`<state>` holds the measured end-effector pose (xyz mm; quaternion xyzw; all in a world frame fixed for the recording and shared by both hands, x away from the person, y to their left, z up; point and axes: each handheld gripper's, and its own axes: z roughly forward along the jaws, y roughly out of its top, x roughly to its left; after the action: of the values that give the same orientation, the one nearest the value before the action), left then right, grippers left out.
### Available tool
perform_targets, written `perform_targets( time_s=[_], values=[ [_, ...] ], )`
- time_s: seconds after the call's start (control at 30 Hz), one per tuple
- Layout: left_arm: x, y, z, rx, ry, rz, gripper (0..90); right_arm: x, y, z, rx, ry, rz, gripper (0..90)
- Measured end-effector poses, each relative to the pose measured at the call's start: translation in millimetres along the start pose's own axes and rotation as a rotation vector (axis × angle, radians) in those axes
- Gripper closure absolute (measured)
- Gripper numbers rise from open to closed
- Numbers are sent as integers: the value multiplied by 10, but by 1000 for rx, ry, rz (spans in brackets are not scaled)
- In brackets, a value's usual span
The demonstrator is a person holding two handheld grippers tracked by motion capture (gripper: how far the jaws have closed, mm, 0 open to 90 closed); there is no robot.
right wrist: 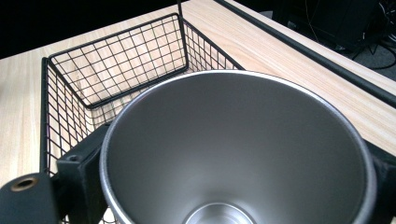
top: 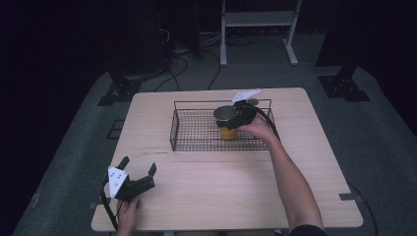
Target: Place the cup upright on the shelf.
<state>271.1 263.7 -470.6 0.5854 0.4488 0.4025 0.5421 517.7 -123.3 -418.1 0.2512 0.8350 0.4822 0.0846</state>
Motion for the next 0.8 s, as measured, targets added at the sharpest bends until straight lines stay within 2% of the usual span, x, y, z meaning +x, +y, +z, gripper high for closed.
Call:
perform_targets(
  time_s=[0.8],
  values=[
    [-7, 0, 3, 0, 2, 4, 0, 46, 5, -18, 5, -10, -34, 34]
  ],
)
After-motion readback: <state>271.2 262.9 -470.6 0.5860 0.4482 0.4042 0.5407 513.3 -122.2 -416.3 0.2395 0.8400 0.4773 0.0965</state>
